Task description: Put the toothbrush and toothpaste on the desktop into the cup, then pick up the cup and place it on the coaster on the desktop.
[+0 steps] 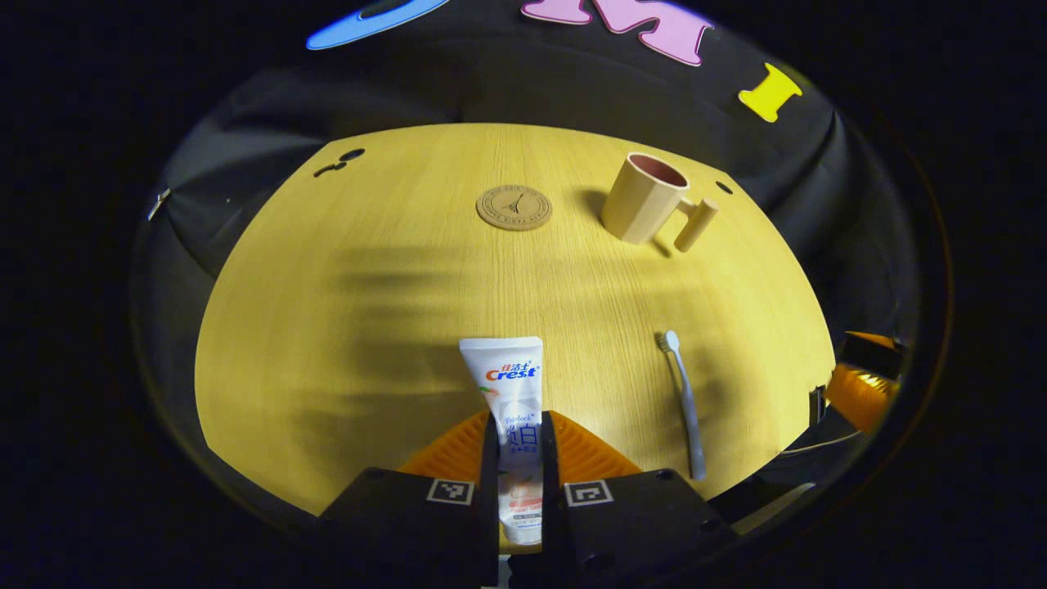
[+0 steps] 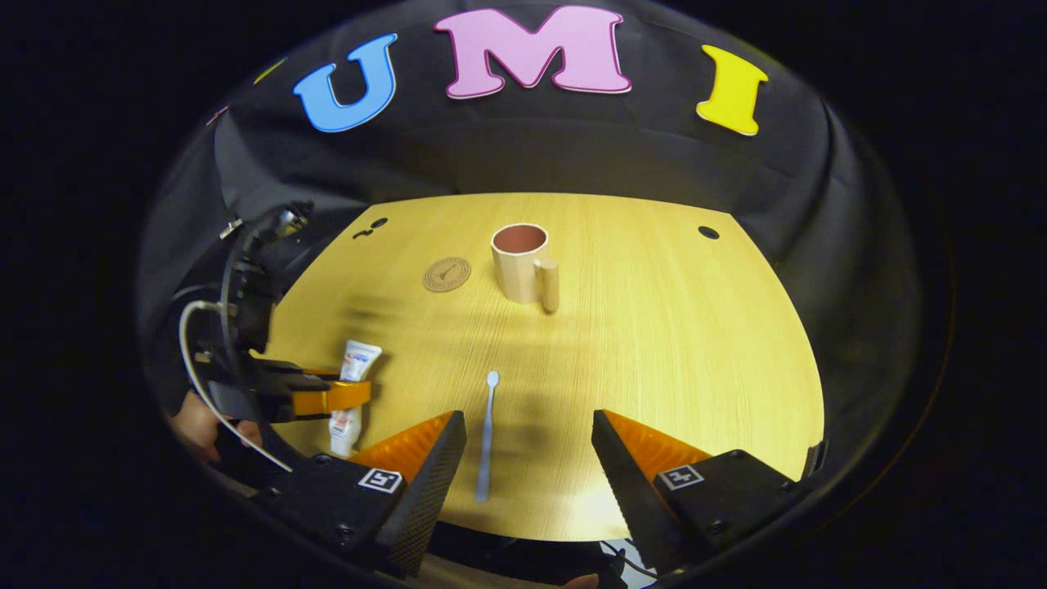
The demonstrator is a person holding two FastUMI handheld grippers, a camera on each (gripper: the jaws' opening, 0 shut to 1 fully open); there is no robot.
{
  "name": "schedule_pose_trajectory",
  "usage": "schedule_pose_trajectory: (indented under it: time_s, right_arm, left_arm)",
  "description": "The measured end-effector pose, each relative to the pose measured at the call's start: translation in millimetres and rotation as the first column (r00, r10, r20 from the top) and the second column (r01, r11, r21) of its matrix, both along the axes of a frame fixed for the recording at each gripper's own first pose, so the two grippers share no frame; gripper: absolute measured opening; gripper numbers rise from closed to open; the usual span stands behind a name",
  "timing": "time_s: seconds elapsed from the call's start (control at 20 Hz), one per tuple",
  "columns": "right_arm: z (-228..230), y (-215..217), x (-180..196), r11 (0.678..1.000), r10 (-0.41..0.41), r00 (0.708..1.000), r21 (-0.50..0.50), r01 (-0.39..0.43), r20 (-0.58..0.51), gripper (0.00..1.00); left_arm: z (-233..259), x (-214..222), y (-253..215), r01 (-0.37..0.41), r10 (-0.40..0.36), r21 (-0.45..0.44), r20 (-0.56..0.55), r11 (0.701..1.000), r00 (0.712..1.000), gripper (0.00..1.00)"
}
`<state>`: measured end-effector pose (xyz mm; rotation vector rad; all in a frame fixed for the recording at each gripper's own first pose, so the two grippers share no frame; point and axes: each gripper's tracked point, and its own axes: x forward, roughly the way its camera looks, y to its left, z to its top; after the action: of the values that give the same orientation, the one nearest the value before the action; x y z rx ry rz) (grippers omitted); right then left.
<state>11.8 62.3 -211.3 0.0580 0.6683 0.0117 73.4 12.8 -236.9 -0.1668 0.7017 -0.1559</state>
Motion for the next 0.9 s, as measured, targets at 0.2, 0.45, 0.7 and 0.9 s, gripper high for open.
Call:
schedule_pose_trajectory:
  time_s: [0.2, 0.45, 0.7, 0.9]
  right_arm:
    - [-33.9, 17.2, 12.4, 0.999, 0.031, 0.996, -0.018, -0.033, -0.084, 0.96]
    - [-69.2, 30.6, 24.0, 0.997, 0.057, 0.984, -0.036, -0.064, -0.169, 0.96]
    - [-98.7, 31.0, 32.1, 0.999, 0.027, 0.969, -0.024, -0.034, -0.246, 0.94]
    - [-114.5, 32.7, 39.1, 0.996, 0.042, 0.958, -0.063, -0.063, -0.284, 0.85]
  left_arm:
    - [21.3, -11.6, 18.2, -0.014, 0.014, -0.009, 0.050, 1.000, 0.999, 0.26]
    - [24.3, -25.0, 42.7, -0.047, 0.048, -0.016, 0.062, 0.999, 0.997, 0.26]
    - [16.1, -32.6, 60.5, -0.073, 0.074, -0.016, 0.054, 0.997, 0.996, 0.30]
    - [10.4, -36.5, 68.7, -0.089, 0.089, -0.019, 0.045, 0.996, 0.995, 0.25]
